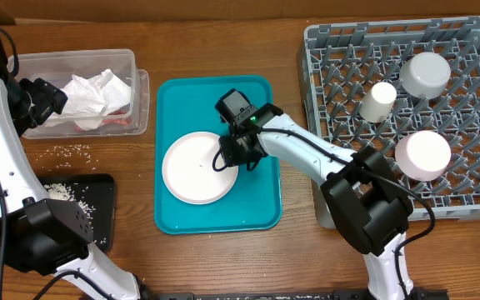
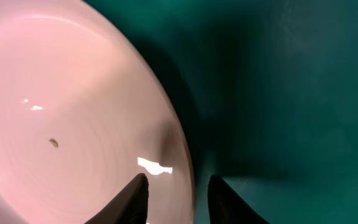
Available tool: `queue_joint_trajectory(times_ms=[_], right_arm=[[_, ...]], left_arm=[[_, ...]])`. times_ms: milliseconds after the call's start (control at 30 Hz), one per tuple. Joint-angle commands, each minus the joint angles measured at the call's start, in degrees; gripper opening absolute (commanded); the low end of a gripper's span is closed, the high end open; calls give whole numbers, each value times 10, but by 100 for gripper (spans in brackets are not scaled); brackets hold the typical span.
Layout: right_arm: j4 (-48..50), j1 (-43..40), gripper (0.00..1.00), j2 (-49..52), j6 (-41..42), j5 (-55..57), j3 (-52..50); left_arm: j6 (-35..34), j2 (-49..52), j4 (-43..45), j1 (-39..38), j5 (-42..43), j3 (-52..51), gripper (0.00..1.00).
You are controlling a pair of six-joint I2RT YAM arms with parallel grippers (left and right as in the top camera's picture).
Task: Sort waste into correct bins and load items into the dishwasher
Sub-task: 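Grip the white plate rim with the right gripper and lift it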
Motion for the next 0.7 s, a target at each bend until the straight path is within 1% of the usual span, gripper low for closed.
queue_joint_trajectory(times_ms=[0, 233, 267, 300, 333, 433, 667], right_arm=[[-2, 1, 26, 11, 10, 5, -8], [-3, 1, 16, 11, 23, 3, -4], [-5, 1, 14, 11, 23, 3, -1], [-15, 1, 7, 10, 23, 3, 10], [-23, 0, 4, 10, 23, 4, 19], [-48, -4, 4, 2, 23, 19, 49], [-129, -46, 4, -49, 23, 144, 142]], left_arm=[[-5, -5, -1, 1, -8, 11, 100], [-5, -5, -1, 1, -8, 11, 100], [-5, -5, -1, 1, -8, 11, 100], [-5, -5, -1, 1, -8, 11, 100], [-5, -5, -1, 1, -8, 11, 100], [-5, -5, -1, 1, -8, 11, 100], [-5, -5, -1, 1, -8, 11, 100]])
